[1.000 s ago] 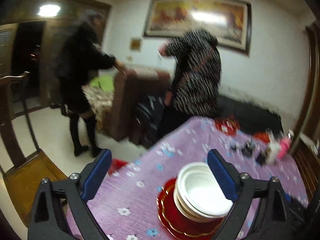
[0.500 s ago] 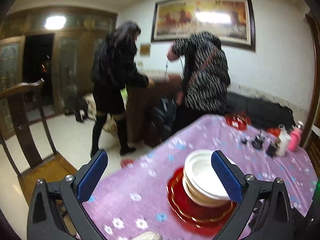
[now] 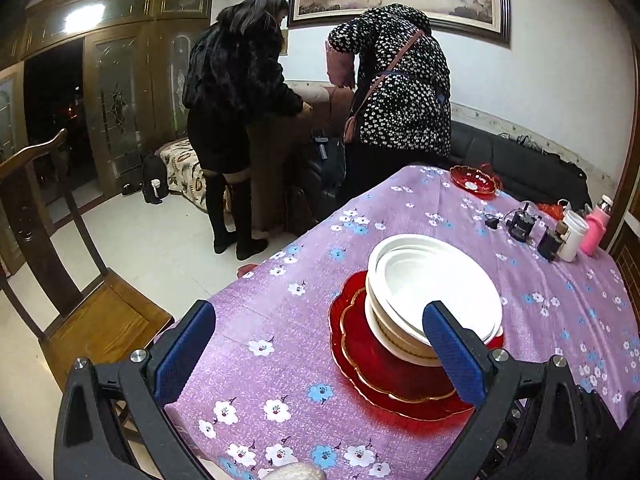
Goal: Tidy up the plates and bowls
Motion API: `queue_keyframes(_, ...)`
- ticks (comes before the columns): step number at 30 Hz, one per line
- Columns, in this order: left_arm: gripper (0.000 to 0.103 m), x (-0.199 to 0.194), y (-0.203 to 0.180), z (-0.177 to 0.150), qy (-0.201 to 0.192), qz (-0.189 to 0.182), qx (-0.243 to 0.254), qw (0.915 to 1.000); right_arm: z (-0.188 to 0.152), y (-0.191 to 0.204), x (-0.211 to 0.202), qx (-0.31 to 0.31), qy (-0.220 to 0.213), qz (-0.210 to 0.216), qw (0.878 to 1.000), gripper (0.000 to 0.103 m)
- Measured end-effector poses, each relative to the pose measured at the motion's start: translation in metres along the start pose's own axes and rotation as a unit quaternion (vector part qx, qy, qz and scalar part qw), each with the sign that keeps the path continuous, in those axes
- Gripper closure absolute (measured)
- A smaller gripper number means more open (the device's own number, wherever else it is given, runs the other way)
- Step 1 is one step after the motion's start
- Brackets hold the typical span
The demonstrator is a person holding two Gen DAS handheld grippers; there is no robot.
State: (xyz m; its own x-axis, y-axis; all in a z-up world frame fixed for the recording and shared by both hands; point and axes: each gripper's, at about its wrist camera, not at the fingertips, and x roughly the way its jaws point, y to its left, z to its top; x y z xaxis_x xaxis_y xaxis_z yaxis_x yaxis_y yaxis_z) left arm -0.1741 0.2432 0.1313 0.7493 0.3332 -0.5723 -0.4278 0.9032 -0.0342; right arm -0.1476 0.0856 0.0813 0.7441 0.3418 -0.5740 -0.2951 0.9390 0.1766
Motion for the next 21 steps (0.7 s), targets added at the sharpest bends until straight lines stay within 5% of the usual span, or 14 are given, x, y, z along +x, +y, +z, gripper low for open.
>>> queue_keyframes(21, 0.0, 0.009, -0.001, -0.002, 0.009, -0.002, 0.022, 0.9997, -0.009, 0.026, 0.013, -0.058, 0.015, -0.011, 0.998, 0.017)
